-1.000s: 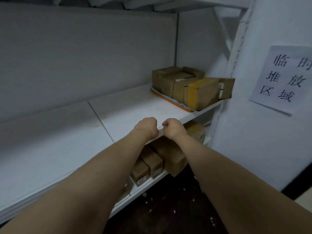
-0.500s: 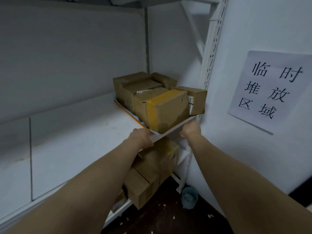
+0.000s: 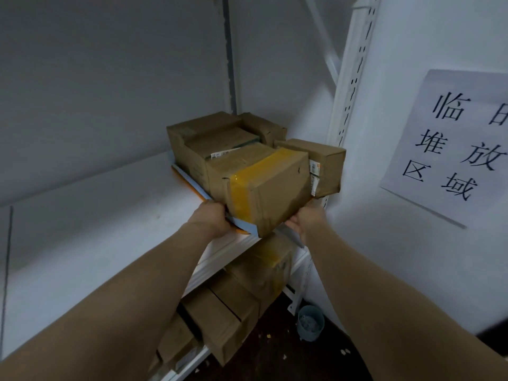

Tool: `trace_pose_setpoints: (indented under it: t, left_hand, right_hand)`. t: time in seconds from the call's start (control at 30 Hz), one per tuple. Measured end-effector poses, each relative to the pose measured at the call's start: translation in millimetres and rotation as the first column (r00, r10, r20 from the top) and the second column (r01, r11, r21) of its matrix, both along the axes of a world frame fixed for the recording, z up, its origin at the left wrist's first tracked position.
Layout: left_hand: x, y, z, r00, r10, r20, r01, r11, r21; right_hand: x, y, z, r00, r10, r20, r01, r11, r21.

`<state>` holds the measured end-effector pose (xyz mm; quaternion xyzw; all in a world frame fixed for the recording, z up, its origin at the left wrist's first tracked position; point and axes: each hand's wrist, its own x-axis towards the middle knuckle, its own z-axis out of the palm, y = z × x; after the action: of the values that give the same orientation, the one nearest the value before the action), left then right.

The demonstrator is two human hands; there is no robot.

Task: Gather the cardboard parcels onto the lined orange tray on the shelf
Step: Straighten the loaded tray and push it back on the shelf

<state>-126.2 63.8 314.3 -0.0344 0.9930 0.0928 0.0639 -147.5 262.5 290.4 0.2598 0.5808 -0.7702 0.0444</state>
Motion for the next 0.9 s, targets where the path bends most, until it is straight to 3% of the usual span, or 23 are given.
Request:
trace_pose_setpoints:
  t: [0.13, 0.3, 0.4, 0.57, 0.77, 0.9]
  left_hand:
    - [-8, -11, 1, 0.997, -0.081, 0.015, 0.081, 0.996, -0.031]
    - [-16, -29, 9, 0.987, -0.152, 0.056, 0.157, 0.981, -0.11]
    - [-15, -41, 12, 0.981, -0.168, 0.095, 0.182, 0.969, -0.168]
    - [-3, -65, 15, 0.982, -0.165, 0.087, 0.181, 0.955, -0.233]
    - [7, -60, 18, 0.983, -0.176, 0.043, 0.181, 0.932, -0.315]
    - [8, -27, 18, 0.982, -0.19, 0.01, 0.182, 0.921, -0.346]
  right_hand:
    - [-2, -3, 1, 1.0, 0.001, -0.03, -0.002, 1.0, -0.029]
    - [-11, -16, -1, 0.994, -0.086, 0.069, 0.09, 0.994, -0.06]
    - [-18, -30, 0, 0.993, -0.062, 0.099, 0.063, 0.998, -0.009]
    - [-23, -59, 5, 0.999, 0.045, 0.008, -0.045, 0.999, 0.03]
    - [-18, -64, 10, 0.998, 0.041, 0.057, -0.035, 0.995, -0.098]
    - [-9, -52, 16, 0.994, 0.09, 0.065, -0.088, 0.995, -0.045]
